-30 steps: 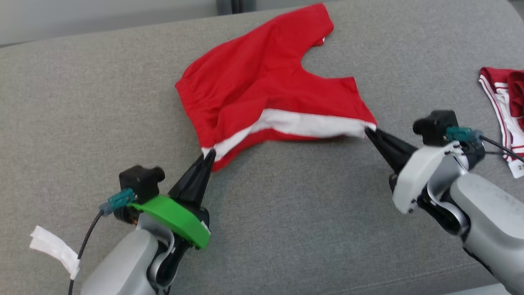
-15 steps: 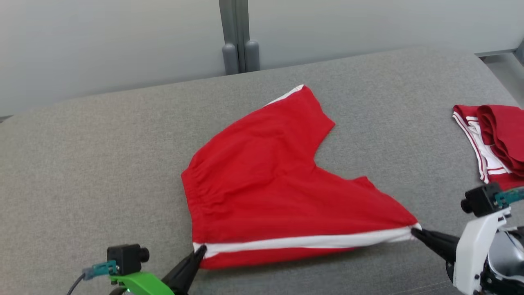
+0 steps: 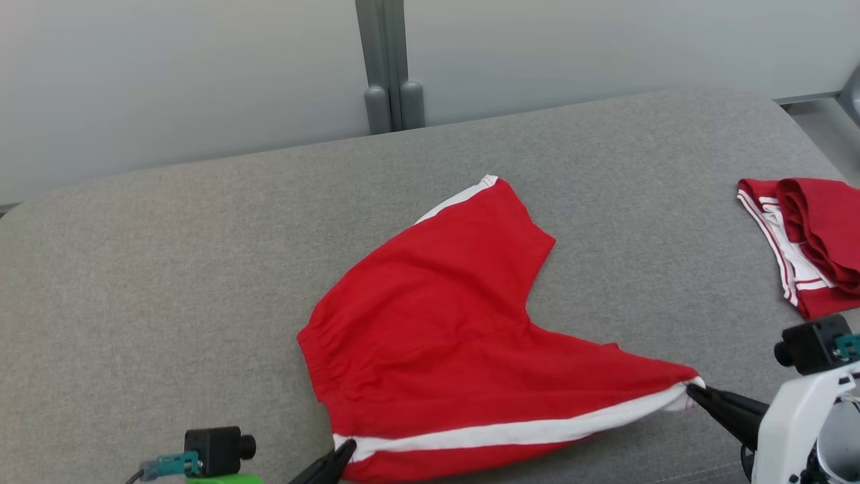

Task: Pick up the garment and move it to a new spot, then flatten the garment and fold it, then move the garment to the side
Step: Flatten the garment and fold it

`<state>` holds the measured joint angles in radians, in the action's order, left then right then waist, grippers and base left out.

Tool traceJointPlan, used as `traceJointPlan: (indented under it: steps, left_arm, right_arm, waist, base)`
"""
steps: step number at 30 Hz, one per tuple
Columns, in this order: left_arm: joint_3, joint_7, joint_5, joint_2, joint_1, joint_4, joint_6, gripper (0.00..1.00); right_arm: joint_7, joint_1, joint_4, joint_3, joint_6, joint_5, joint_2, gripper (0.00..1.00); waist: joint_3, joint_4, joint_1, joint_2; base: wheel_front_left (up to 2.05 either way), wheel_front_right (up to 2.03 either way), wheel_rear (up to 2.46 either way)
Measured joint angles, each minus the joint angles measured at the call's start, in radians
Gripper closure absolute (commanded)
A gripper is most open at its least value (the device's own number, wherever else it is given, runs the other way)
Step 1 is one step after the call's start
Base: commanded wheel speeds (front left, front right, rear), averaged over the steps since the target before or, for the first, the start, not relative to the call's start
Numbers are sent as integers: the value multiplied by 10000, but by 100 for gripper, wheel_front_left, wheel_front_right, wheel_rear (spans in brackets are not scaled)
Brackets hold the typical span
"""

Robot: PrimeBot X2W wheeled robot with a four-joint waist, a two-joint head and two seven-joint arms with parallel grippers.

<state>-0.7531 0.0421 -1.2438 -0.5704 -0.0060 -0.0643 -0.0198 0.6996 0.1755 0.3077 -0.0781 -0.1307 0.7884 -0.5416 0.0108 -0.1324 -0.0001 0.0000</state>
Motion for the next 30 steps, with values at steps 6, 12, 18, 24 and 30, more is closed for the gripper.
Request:
traceJointPlan:
  steps: [6, 12, 18, 24, 30]
  left_arm:
    - [146, -314, 451, 606, -1172, 353, 125, 100]
    - [345, -759, 892, 1597, -2748, 1908, 336, 100]
    - [675, -1406, 970, 2592, -3775, 3308, 341, 100]
    - [779, -1695, 974, 3294, -4451, 4431, 286, 100]
    - [1030, -2113, 984, 3777, -5067, 5133, 61, 100]
  right_arm:
    - [-50, -1509, -245, -336, 4, -1020, 472, 100]
    - [-855, -4072, -2109, -1340, 0, -1666, 299, 100]
    - [-2157, -6226, -4148, -2408, 0, -1718, 278, 100]
    - [-3446, -7851, -5960, -3300, 0, -1666, 458, 100]
    - [-4502, -9216, -7551, -4046, -2, -1864, 658, 100]
  waist:
    - [325, 207, 0, 0]
    - [859, 536, 0, 0]
    - [1473, 927, 0, 0]
    - [2094, 1363, 0, 0]
    - [2682, 1725, 1, 0]
  base:
    - [0, 0, 0]
    - [0, 0, 0]
    - [0, 0, 0]
    - [0, 0, 0]
    - [0, 0, 0]
